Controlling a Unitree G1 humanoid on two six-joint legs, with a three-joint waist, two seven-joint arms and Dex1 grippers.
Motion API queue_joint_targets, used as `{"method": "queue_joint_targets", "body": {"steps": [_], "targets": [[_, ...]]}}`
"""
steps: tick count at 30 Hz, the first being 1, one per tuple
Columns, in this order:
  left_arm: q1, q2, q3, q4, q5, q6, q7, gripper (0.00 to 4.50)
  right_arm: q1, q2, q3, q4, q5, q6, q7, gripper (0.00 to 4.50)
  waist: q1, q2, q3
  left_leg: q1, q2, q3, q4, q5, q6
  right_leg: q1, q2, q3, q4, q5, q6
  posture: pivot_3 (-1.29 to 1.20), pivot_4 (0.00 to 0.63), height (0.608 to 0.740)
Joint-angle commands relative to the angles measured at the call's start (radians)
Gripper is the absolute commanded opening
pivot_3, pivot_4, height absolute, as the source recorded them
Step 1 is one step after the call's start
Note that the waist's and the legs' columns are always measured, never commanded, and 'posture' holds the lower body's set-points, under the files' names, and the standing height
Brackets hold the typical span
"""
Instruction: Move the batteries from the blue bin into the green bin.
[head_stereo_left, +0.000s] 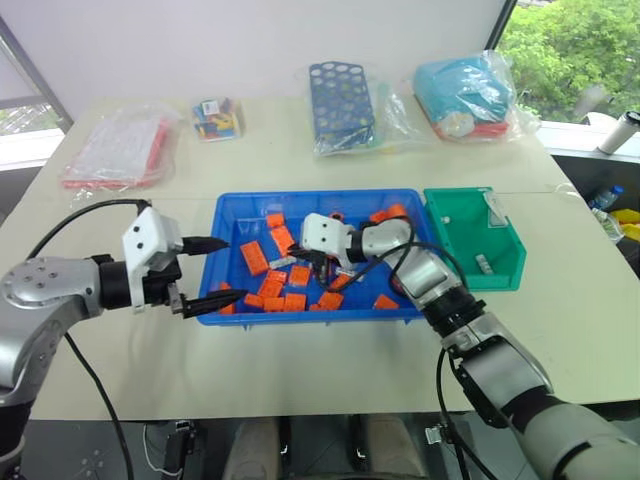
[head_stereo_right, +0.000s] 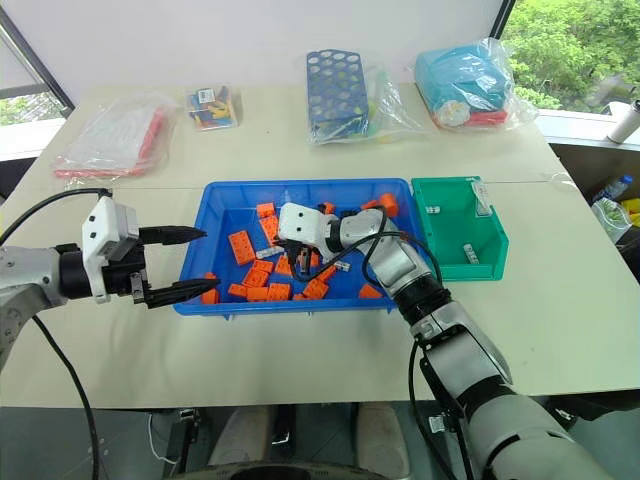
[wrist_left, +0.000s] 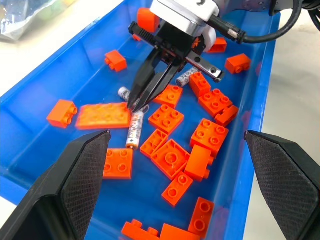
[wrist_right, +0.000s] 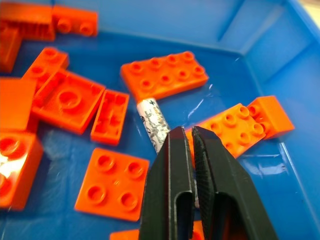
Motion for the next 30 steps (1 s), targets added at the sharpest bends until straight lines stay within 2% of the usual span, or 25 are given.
{"method": "queue_joint_targets", "body": {"steps": [1,4,5,7,10,18,30], "targets": [[-0.012,-0.004,0.003,-0.005,0.008,-0.024,0.005,4.5,-0.043,0.018,-0.045,-0.017,0.022,0.029,-0.02,0.07,0.0,0.0,0.0,0.0,0.0,0.0,0.0,0.0,0.0,0.0,0.0,0.0,0.0,0.0,0.0,0.0,0.15,0.737],[-0.012,-0.009,0.002,-0.005,0.01,-0.026,0.005,4.5,-0.047,0.022,-0.063,-0.048,0.052,0.087,0.006,0.07,0.001,0.0,0.0,0.0,0.0,0.0,0.0,0.0,0.0,0.0,0.0,0.0,0.0,0.0,0.0,0.0,0.15,0.737],[-0.011,-0.009,0.002,-0.004,0.01,-0.027,0.005,4.5,-0.047,0.022,-0.067,-0.063,0.06,0.106,0.013,0.3,0.001,0.0,0.0,0.0,0.0,0.0,0.0,0.0,0.0,0.0,0.0,0.0,0.0,0.0,0.0,0.0,0.15,0.737],[-0.012,-0.009,0.001,-0.002,0.01,-0.029,0.003,4.5,-0.045,0.023,-0.068,-0.093,0.078,0.141,0.031,0.9,0.0,0.0,0.0,0.0,0.0,0.0,0.0,0.0,0.0,0.0,0.0,0.0,0.0,0.0,0.0,0.0,0.15,0.737],[-0.013,-0.006,-0.002,0.005,0.01,-0.034,-0.001,4.5,-0.041,0.021,-0.054,-0.133,0.106,0.189,0.08,2.45,0.0,0.0,0.0,0.0,0.0,0.0,0.0,0.0,0.0,0.0,0.0,0.0,0.0,0.0,0.0,0.0,0.15,0.737],[0.007,0.008,0.02,0.04,0.019,-0.044,-0.015,4.5,-0.094,0.054,-0.02,-0.002,0.063,0.146,0.082,2.45,-0.002,0.0,0.0,0.0,0.0,0.0,0.0,0.0,0.0,-0.001,0.0,0.0,0.0,0.0,0.0,0.0,0.15,0.737],[0.046,0.006,0.075,0.019,0.014,-0.04,0.001,4.5,-0.181,0.078,0.053,0.242,-0.016,-0.076,0.176,2.45,-0.02,0.0,0.0,-0.001,0.0,0.0,-0.001,0.0,0.0,-0.001,-0.001,0.0,0.0,0.0,0.0,0.0,0.15,0.737]]}}
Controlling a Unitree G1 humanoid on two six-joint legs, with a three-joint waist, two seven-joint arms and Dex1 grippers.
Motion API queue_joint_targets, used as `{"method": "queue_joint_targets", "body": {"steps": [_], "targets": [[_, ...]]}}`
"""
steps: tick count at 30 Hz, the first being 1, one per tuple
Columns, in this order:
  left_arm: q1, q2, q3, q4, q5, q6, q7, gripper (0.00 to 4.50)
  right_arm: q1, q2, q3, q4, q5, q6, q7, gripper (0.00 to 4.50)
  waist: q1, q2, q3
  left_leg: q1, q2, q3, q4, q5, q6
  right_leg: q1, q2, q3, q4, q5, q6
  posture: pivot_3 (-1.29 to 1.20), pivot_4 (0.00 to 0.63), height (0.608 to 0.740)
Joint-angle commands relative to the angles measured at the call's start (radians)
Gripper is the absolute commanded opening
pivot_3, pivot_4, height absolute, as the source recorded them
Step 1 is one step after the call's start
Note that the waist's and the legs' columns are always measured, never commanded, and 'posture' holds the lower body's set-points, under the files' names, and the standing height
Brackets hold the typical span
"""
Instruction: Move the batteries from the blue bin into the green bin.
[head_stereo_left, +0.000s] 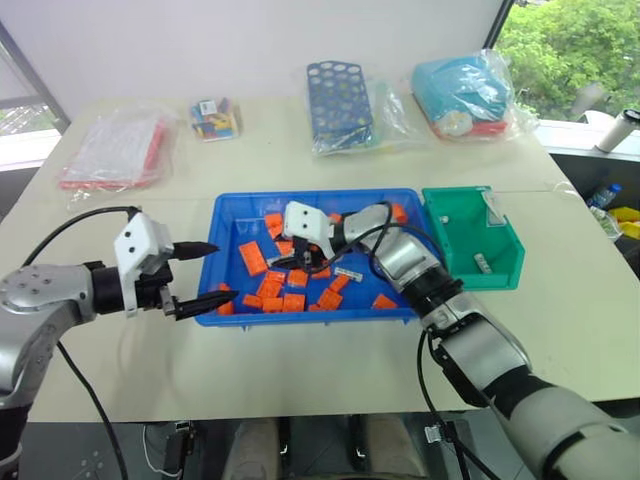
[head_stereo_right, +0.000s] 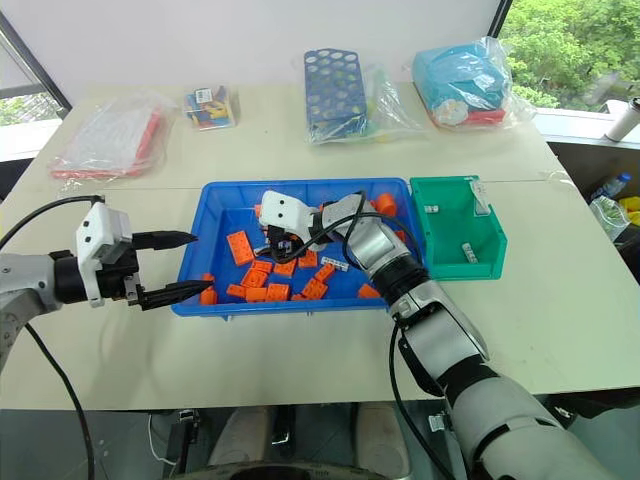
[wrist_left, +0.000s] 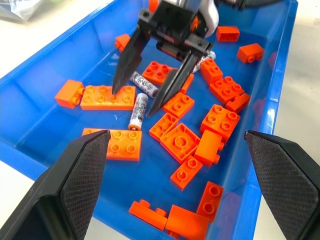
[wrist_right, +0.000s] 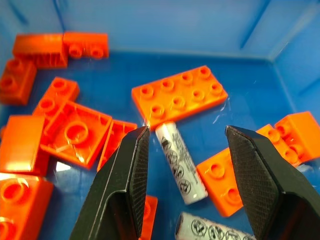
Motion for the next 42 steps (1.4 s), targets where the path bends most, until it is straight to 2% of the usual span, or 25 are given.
{"method": "queue_joint_targets", "body": {"steps": [1,10,13,16,17,28,31,32,42], "targets": [[0.005,0.005,0.047,-0.03,-0.006,-0.009,0.016,4.5,-0.025,0.009,0.02,0.007,-0.018,-0.067,0.052,2.45,-0.005,0.0,0.0,0.0,0.0,0.0,0.0,0.0,0.0,0.0,0.0,0.0,0.0,0.0,0.0,0.0,0.15,0.737],[0.015,-0.006,0.05,-0.053,-0.012,-0.006,0.043,4.5,-0.067,0.04,0.04,0.154,-0.089,-0.144,0.044,2.45,-0.009,0.0,0.0,0.001,0.001,0.0,-0.001,0.0,-0.001,0.0,0.0,0.0,0.0,0.0,0.0,0.0,0.15,0.737],[0.014,-0.006,0.05,-0.052,-0.013,-0.007,0.045,4.5,-0.074,0.048,0.046,0.19,-0.108,-0.166,0.053,1.66,-0.009,0.0,0.0,0.001,0.001,0.0,-0.002,0.0,-0.001,-0.001,-0.001,0.0,0.0,0.0,0.0,0.0,0.15,0.737],[0.003,-0.003,0.045,-0.042,-0.009,-0.012,0.044,4.5,-0.073,0.051,0.058,0.212,-0.129,-0.178,0.065,0.23,-0.009,0.0,0.0,0.001,0.001,0.0,-0.002,0.0,-0.002,0.0,-0.003,0.0,0.0,-0.001,-0.002,0.0,0.15,0.737],[-0.002,-0.003,0.043,-0.038,-0.008,-0.013,0.044,4.5,-0.072,0.05,0.065,0.218,-0.139,-0.182,0.067,0.1,-0.009,0.0,0.0,0.001,0.001,0.0,-0.002,0.0,-0.002,0.0,-0.004,0.0,0.0,-0.001,-0.003,0.0,0.15,0.737],[-0.051,-0.007,0.001,-0.008,0.009,-0.025,0.027,4.5,-0.075,0.049,0.018,0.194,-0.117,-0.105,0.083,0.1,-0.008,0.0,-0.001,0.002,0.0,-0.002,-0.003,-0.001,-0.006,0.0,-0.006,0.0,0.0,-0.002,-0.003,0.0,0.15,0.737],[-0.069,-0.01,-0.017,0.006,0.018,-0.035,0.023,4.5,-0.083,0.053,0.014,0.201,-0.123,-0.103,0.064,0.92,-0.009,0.0,-0.001,0.002,-0.001,-0.002,-0.003,-0.001,-0.006,0.0,-0.007,0.0,0.0,-0.002,-0.003,0.0,0.15,0.737],[-0.075,-0.012,-0.022,0.01,0.019,-0.038,0.022,4.5,-0.087,0.055,0.015,0.205,-0.128,-0.104,0.053,1.33,-0.009,0.0,-0.001,0.002,-0.001,-0.002,-0.004,-0.001,-0.006,0.0,-0.008,0.0,0.0,-0.002,-0.003,0.0,0.15,0.737],[-0.067,-0.018,-0.025,0.022,0.029,-0.067,0.019,4.5,-0.089,0.054,0.025,0.244,-0.151,-0.105,0.042,1.33,-0.019,0.001,-0.001,0.001,-0.002,-0.002,-0.006,-0.001,-0.006,-0.002,-0.008,0.0,0.0,-0.002,-0.003,0.0,0.15,0.737]]}}
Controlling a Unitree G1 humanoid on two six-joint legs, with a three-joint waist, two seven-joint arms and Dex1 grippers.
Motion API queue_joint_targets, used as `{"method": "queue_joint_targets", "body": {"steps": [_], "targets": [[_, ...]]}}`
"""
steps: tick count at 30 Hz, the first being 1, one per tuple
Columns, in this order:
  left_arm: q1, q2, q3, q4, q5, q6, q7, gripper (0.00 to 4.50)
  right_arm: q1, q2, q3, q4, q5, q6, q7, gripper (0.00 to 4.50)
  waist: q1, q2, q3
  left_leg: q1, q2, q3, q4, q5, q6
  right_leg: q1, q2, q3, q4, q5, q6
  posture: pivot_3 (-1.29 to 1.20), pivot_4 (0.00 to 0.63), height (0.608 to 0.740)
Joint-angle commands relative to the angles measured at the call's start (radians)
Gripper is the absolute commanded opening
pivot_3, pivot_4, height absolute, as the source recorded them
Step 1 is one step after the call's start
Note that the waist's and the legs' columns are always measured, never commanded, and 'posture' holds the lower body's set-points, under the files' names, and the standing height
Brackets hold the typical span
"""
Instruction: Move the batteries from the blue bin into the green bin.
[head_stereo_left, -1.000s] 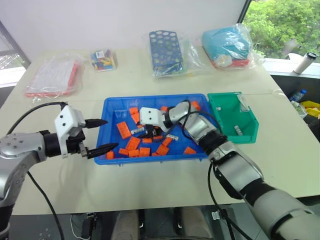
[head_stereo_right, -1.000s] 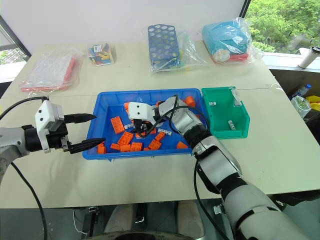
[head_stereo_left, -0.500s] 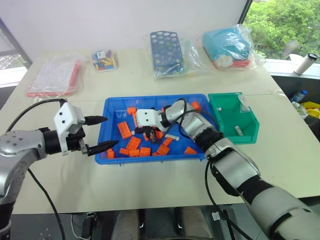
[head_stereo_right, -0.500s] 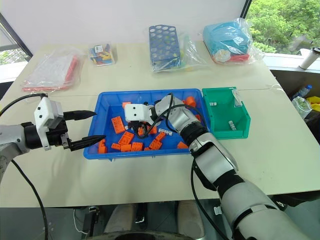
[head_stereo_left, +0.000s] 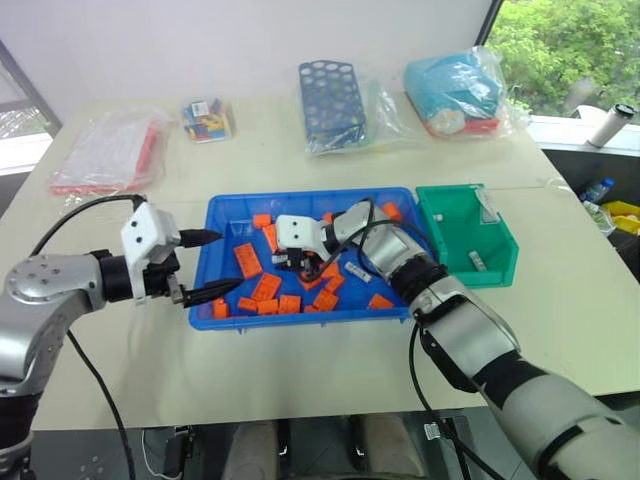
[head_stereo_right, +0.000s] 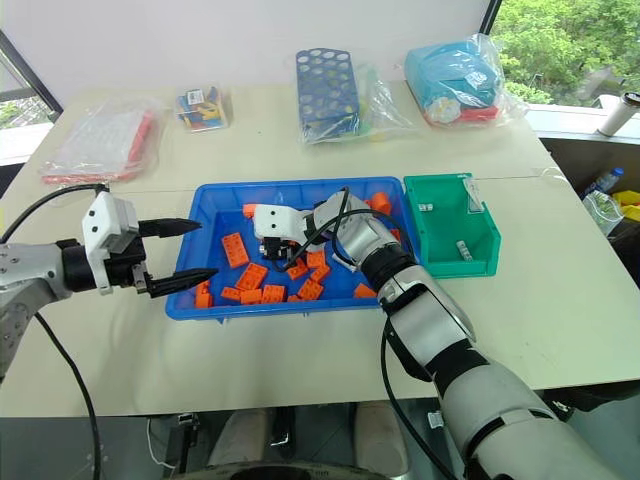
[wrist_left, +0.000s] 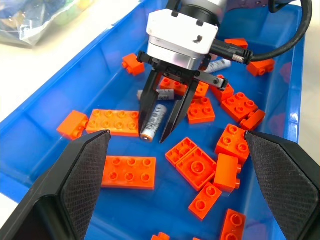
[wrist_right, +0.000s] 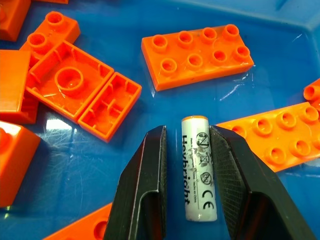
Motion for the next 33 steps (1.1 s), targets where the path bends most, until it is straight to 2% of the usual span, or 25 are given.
{"method": "queue_joint_targets", "body": {"steps": [1,2,3,6,12,16,19,22,27,30,33], "targets": [[0.009,-0.002,0.026,-0.01,0.001,-0.022,-0.005,4.5,0.0,0.0,0.02,0.044,-0.033,0.01,0.002,1.33,-0.002,0.0,0.0,0.0,0.0,0.0,0.0,0.0,0.0,0.0,0.0,0.0,0.0,0.0,0.0,0.0,0.15,0.737],[0.012,-0.002,0.027,-0.012,0.001,-0.023,-0.004,4.5,0.001,0.0,0.022,0.048,-0.034,0.008,0.005,1.33,-0.004,0.0,0.0,0.0,0.0,0.0,0.0,0.0,0.0,0.0,0.0,0.0,0.0,0.0,0.0,0.0,0.15,0.737],[0.014,-0.002,0.029,-0.013,0.0,-0.024,-0.003,4.5,0.002,0.0,0.022,0.049,-0.032,0.009,0.013,1.09,-0.005,0.0,0.0,0.0,0.0,0.0,0.0,0.0,0.0,0.0,0.0,0.0,0.0,0.0,0.0,0.0,0.15,0.737],[0.021,0.0,0.033,-0.016,-0.003,-0.025,-0.002,4.5,0.012,-0.001,0.023,0.033,-0.023,0.011,0.041,0.11,-0.009,0.0,0.0,0.0,0.0,0.0,0.0,0.0,0.0,0.0,0.0,0.0,0.0,0.0,0.0,0.0,0.15,0.737],[0.029,-0.001,0.019,-0.027,-0.015,-0.022,-0.019,4.5,0.031,-0.008,-0.022,-0.067,0.021,0.08,0.051,0.08,-0.012,0.0,0.0,0.0,0.0,0.0,-0.001,0.0,0.0,0.0,0.0,0.0,0.0,0.0,0.0,0.0,0.15,0.737],[0.017,-0.009,-0.002,-0.047,-0.033,-0.01,-0.035,4.5,0.065,-0.071,-0.142,-0.356,0.135,0.317,0.071,0.08,-0.01,0.0,0.0,-0.001,-0.001,0.0,-0.003,0.0,-0.001,-0.002,-0.001,0.0,-0.001,0.0,0.0,0.0,0.15,0.737],[-0.006,-0.021,-0.029,-0.056,-0.041,-0.004,-0.041,4.5,0.099,-0.166,-0.283,-0.621,0.221,0.561,0.028,0.08,-0.001,0.001,0.001,-0.006,-0.001,0.0,-0.003,0.001,-0.001,-0.007,-0.002,0.0,-0.001,0.0,0.001,0.0,0.15,0.737],[-0.045,-0.041,-0.051,-0.048,-0.049,0.004,-0.042,4.5,0.144,-0.297,-0.41,-0.804,0.265,0.766,-0.033,0.08,0.011,0.0,0.0,-0.011,-0.002,0.0,-0.003,0.002,0.001,-0.012,-0.002,0.0,-0.001,0.002,0.003,0.0,0.15,0.737],[-0.091,-0.058,-0.086,-0.004,-0.03,-0.006,-0.055,4.5,0.277,-0.54,-0.543,-0.956,0.269,0.933,-0.098,0.08,0.02,0.0,0.0,-0.012,-0.002,0.0,-0.004,0.002,0.001,-0.012,-0.003,-0.001,-0.003,0.0,0.0,0.0,0.15,0.737],[-0.114,-0.056,-0.104,0.025,-0.016,-0.02,-0.077,4.5,0.366,-0.635,-0.604,-1.009,0.289,0.991,-0.133,0.08,0.012,0.001,0.001,-0.012,-0.002,0.002,-0.004,0.003,0.003,-0.013,-0.002,0.0,-0.004,0.0,0.0,0.0,0.15,0.737],[-0.154,-0.058,-0.119,0.064,-0.006,-0.029,-0.097,4.5,0.452,-0.683,-0.65,-1.051,0.307,1.03,-0.169,0.08,0.012,0.001,0.001,-0.012,-0.001,0.002,-0.004,0.003,0.003,-0.013,0.0,0.0,-0.002,0.0,0.0,0.0,0.15,0.737]]}}
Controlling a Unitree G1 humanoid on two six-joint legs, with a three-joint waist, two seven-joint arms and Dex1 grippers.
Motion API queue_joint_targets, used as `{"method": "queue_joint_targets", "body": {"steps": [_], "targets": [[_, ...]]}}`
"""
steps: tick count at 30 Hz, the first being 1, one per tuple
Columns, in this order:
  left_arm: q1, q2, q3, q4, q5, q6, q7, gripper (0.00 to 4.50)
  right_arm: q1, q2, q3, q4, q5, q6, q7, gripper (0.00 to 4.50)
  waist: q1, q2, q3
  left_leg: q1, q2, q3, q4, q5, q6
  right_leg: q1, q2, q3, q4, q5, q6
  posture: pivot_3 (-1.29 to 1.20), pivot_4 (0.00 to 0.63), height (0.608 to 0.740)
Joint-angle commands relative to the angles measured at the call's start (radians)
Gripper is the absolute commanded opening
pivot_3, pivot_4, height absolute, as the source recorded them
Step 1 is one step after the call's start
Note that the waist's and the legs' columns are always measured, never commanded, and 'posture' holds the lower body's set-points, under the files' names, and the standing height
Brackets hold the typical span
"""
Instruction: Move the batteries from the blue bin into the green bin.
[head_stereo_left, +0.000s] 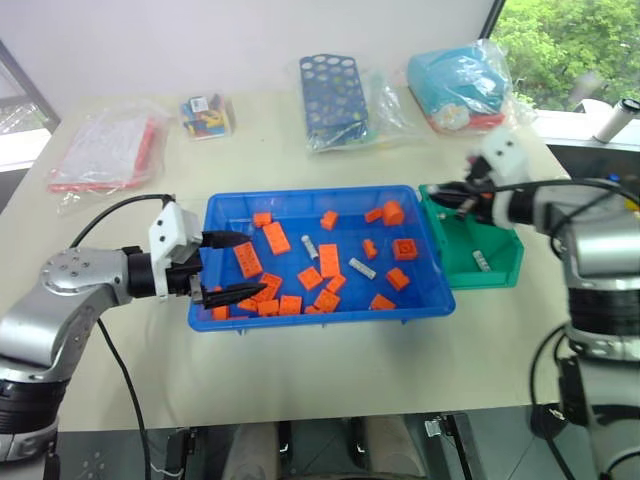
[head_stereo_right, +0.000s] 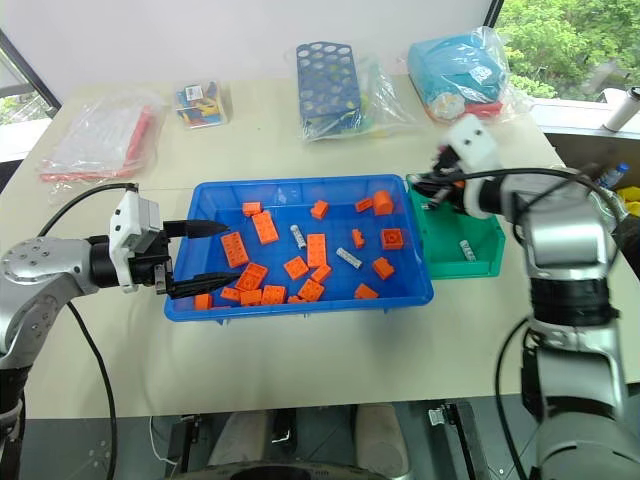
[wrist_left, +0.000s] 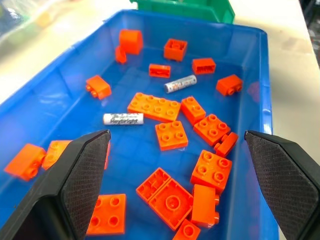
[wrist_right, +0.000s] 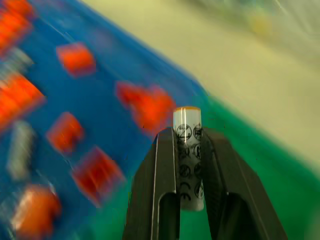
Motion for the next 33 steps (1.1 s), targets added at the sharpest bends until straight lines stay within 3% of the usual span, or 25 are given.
{"method": "queue_joint_targets", "body": {"steps": [1,8,11,14,22,33], "targets": [[-0.043,0.004,-0.005,0.026,0.015,-0.028,-0.027,4.5,0.052,-0.04,-0.059,-0.089,0.036,0.031,-0.046,0.08,0.001,0.0,0.0,0.0,0.0,-0.001,0.001,0.0,0.0,0.0,0.001,-0.001,0.001,0.0,0.0,0.0,0.15,0.737],[-0.073,-0.004,-0.021,0.039,0.023,-0.027,-0.038,4.5,0.019,-0.047,-0.016,-0.068,0.064,-0.014,-0.109,3.46,0.007,0.0,0.0,-0.002,0.002,-0.001,0.011,0.0,0.001,0.002,0.009,-0.001,0.003,0.001,0.003,0.0,0.15,0.737],[-0.073,0.0,-0.02,0.035,0.021,-0.026,-0.037,4.5,-0.069,0.009,0.025,-0.05,0.092,-0.012,-0.135,3.46,0.004,0.0,0.0,-0.002,0.001,-0.001,0.011,0.0,0.002,0.001,0.009,-0.001,0.003,0.002,0.003,0.0,0.15,0.737],[-0.069,0.003,-0.014,0.027,0.019,-0.02,-0.028,4.5,-0.143,0.146,0.125,-0.084,0.137,0.02,-0.158,3.46,0.0,0.0,0.0,-0.002,0.002,-0.001,0.011,-0.001,0.002,0.001,0.012,-0.001,0.003,0.002,0.004,0.0,0.15,0.737],[-0.034,0.019,0.019,-0.023,0.005,0.006,0.001,4.5,-0.163,0.399,0.385,0.0,0.121,0.011,-0.236,3.46,0.018,-0.001,0.0,-0.006,0.005,-0.003,0.012,0.0,0.001,0.0,0.015,-0.001,0.004,0.003,0.005,0.0,0.15,0.737],[-0.011,0.035,0.055,-0.061,-0.003,0.035,0.026,4.5,-0.225,0.488,0.511,0.284,0.056,-0.144,-0.228,3.46,0.029,-0.002,0.0,-0.005,0.004,-0.003,0.015,0.0,0.001,0.001,0.015,-0.001,0.005,0.003,0.005,0.0,0.15,0.737]]}}
